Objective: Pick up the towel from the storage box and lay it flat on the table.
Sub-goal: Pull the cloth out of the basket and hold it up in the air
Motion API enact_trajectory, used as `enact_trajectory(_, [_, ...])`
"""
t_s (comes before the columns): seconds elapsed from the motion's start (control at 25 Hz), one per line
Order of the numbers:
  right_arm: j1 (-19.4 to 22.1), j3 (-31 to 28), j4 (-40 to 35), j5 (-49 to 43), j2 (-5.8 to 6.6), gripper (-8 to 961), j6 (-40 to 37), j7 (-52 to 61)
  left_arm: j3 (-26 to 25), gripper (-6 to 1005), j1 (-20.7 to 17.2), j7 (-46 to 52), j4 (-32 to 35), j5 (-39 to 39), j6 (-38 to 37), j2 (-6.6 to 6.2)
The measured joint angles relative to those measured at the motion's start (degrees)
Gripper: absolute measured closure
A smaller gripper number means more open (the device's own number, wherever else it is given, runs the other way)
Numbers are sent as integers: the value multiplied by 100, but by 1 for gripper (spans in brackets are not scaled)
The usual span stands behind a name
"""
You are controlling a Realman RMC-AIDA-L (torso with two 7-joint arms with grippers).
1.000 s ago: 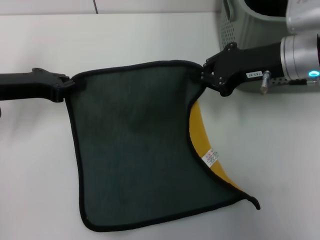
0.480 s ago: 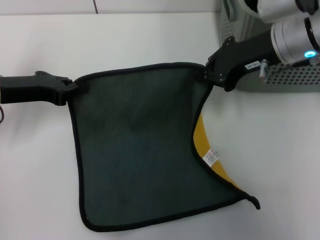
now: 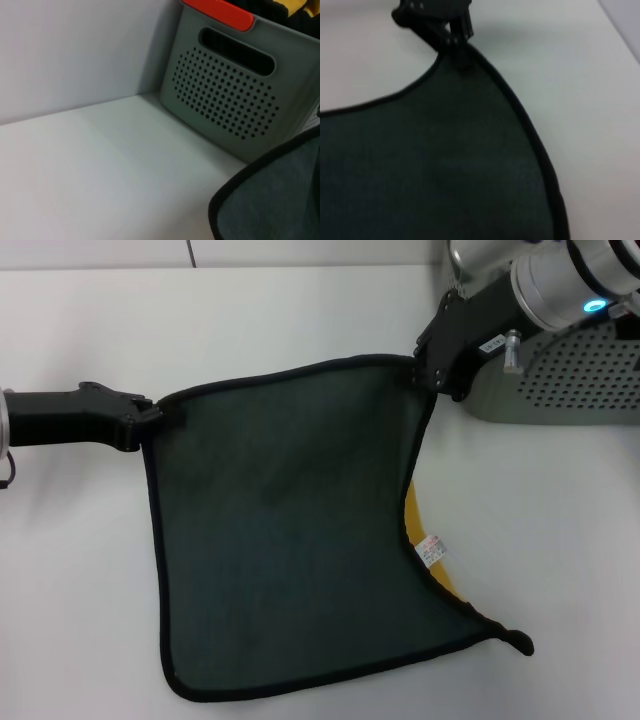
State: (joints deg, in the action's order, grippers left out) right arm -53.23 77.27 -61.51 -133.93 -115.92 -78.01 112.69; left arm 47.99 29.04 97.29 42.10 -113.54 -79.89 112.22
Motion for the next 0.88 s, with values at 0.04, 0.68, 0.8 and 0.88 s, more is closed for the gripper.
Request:
enact_trajectory(0.04, [-58, 29, 0, -85, -5, 840, -23, 13, 0, 979, 0, 0, 0, 0, 0, 0])
enact_trajectory(0.68, [-793, 1151, -34, -1202, -28, 827, -92, 464, 8, 978, 35, 30, 42, -1, 0, -31])
enact_trajectory(0.8, [-899, 1204, -23, -1292, -27, 825, -97, 481, 8, 978, 56, 21, 31, -1, 0, -24])
enact_trajectory(0.88, [-986, 1192, -7, -1319, -26, 823, -149, 481, 8, 978, 70, 9, 16, -5, 0, -14])
